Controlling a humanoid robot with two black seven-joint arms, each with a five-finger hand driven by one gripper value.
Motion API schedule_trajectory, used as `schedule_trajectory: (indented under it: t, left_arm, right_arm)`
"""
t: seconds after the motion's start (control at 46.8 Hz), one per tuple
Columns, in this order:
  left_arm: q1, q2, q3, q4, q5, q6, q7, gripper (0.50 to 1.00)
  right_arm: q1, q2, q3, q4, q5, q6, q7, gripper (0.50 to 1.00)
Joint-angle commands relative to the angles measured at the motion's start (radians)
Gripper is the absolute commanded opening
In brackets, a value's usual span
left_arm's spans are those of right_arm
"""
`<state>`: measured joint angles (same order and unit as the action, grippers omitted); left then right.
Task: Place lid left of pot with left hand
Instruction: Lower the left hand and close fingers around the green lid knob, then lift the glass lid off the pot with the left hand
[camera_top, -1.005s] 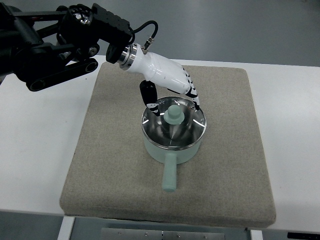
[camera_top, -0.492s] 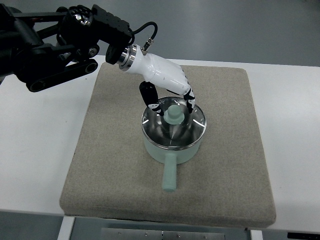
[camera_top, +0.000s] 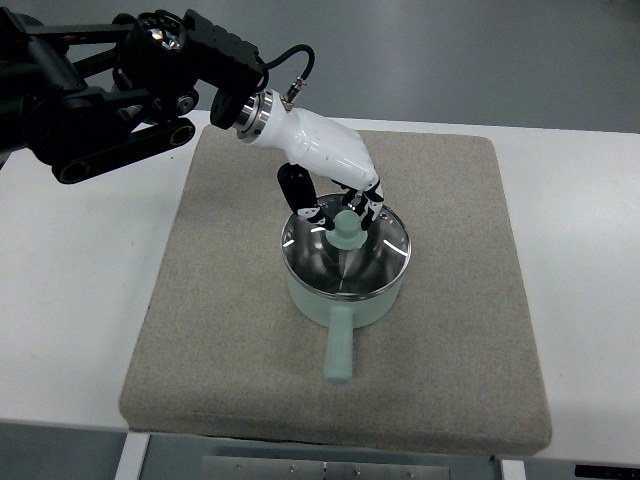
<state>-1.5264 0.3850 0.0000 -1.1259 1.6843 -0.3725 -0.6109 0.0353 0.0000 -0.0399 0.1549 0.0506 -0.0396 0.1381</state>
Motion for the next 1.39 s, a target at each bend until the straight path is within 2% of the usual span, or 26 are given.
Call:
schedule_trajectory:
  t: [0.0, 0.663, 0.898, 1.368]
  left_arm:
    - [0.000, 0.000, 0.000, 0.000, 0.000, 0.000, 0.000, 0.500]
    - [-0.009, 0.003, -0.017, 0.006, -0.008, 0.000, 0.000, 0.500]
    - [-0.006, 0.015, -0.020, 0.043, -0.012, 0.003, 0.000, 0.500]
    - [0.002, 0.181, -0.017, 0.138, -0.015, 0.017, 0.000, 0.500]
  right_arm:
    - [0.000, 0.000, 0.000, 0.000, 0.000, 0.001, 0.000, 0.924]
    - [0.000, 0.000, 0.000, 0.000, 0.000, 0.000, 0.000, 0.924]
    - [0.000, 0.000, 0.000, 0.000, 0.000, 0.000, 0.000, 0.924]
    - [0.000, 0.000, 0.000, 0.000, 0.000, 0.001, 0.000, 0.924]
